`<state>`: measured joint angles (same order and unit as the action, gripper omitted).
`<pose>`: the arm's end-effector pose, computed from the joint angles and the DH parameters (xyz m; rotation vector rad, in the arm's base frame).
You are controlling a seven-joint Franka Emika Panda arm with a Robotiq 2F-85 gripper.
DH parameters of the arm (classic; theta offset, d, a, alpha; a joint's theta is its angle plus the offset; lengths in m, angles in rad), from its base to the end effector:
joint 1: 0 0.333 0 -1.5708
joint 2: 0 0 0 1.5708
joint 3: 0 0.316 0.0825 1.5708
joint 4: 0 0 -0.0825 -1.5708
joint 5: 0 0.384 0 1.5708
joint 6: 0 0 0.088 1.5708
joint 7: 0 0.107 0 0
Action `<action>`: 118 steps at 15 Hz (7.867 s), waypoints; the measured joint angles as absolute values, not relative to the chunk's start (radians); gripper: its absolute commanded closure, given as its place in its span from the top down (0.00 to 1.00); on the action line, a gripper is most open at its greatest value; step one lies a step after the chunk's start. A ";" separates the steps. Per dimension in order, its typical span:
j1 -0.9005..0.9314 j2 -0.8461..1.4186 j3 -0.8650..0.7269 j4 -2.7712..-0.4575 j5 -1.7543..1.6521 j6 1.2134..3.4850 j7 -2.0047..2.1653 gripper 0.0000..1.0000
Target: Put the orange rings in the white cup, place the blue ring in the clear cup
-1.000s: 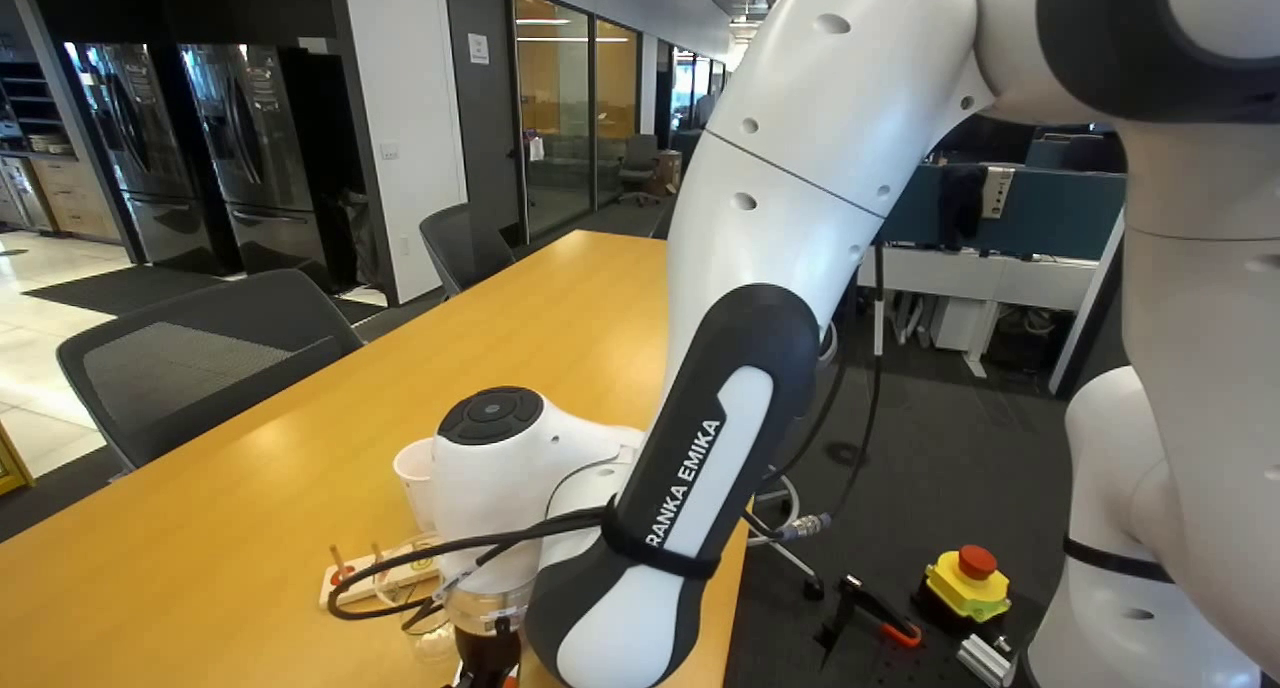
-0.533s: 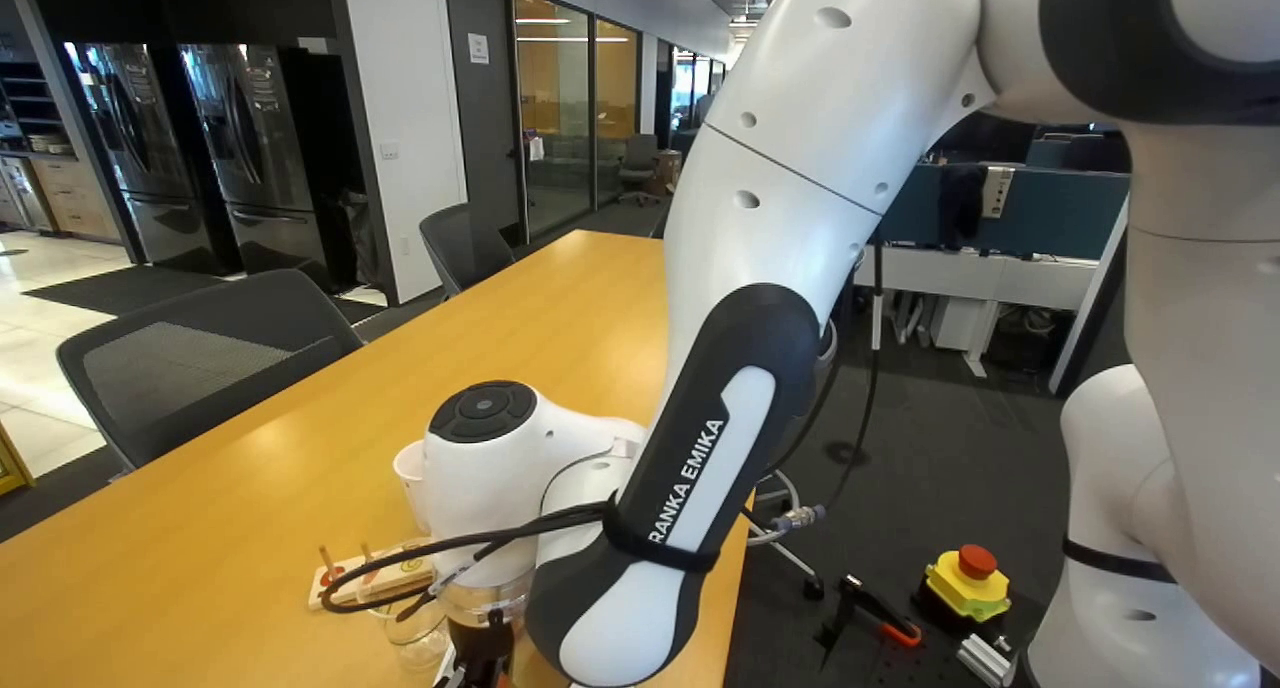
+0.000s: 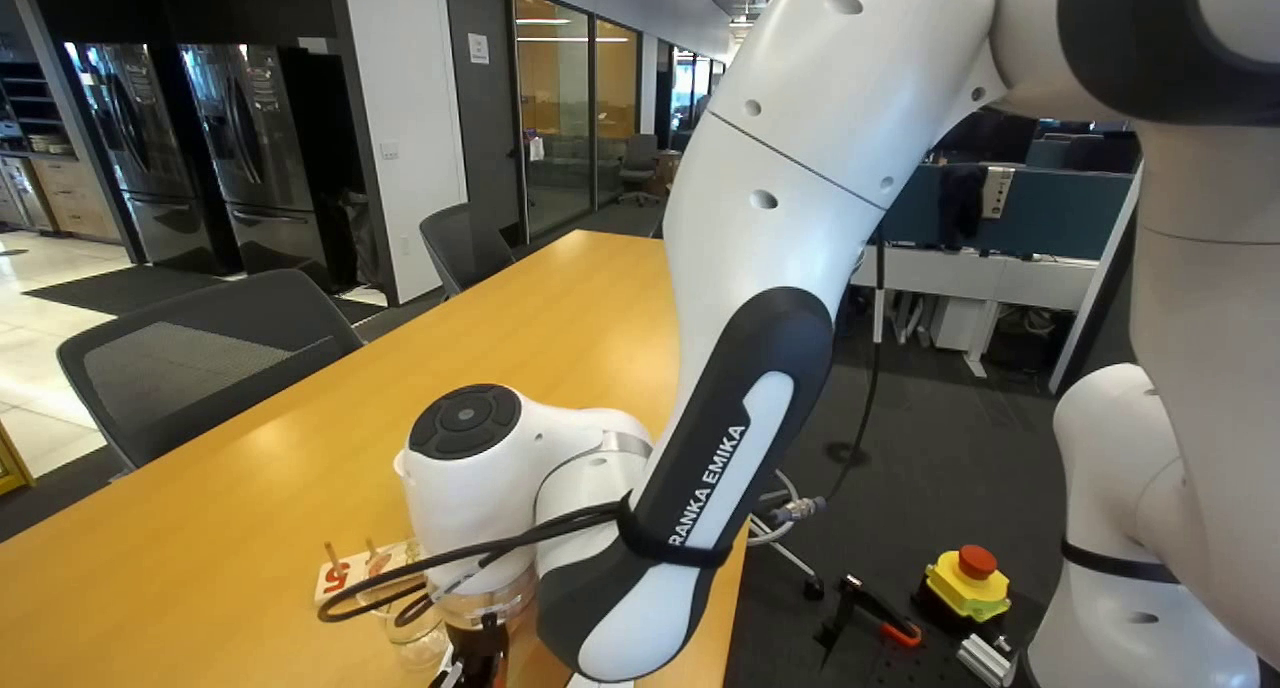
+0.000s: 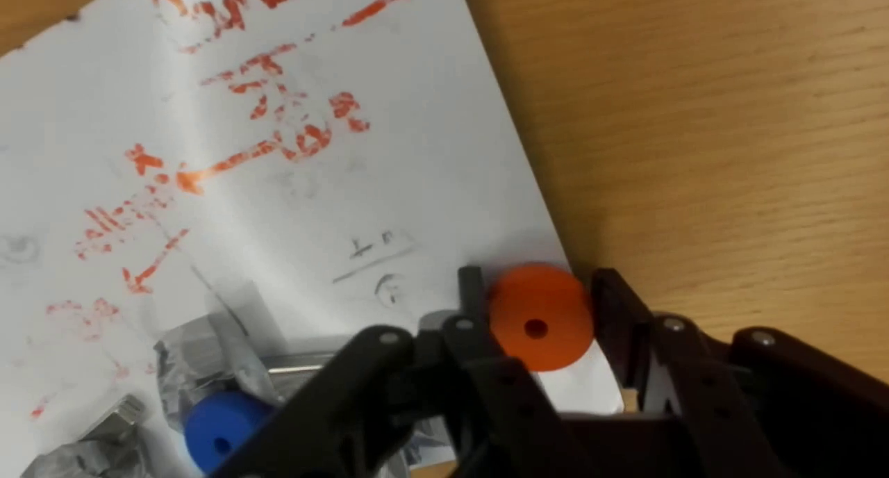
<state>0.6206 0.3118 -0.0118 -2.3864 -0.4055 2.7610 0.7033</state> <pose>0.4059 0.3029 0.1942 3.0102 0.4223 0.2270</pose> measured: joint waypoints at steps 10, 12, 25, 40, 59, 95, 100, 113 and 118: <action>0.530 0.127 0.024 -2.323 -0.572 2.442 0.846 0.20; 0.477 0.097 0.059 -2.304 -0.572 2.442 0.845 0.20; 0.270 0.252 0.094 -2.101 -0.481 2.735 0.668 0.20; 0.277 0.474 0.037 -1.901 -0.278 2.744 0.453 0.90; 0.254 0.171 0.094 -2.226 -0.001 2.545 0.312 1.00; 0.203 0.370 0.156 -2.264 0.351 2.739 0.314 1.00; 0.245 0.370 0.088 -2.265 0.235 2.739 0.428 1.00; 0.252 0.371 0.100 -2.265 0.271 2.732 0.495 1.00; 0.248 0.379 0.110 -2.265 0.305 2.730 0.495 1.00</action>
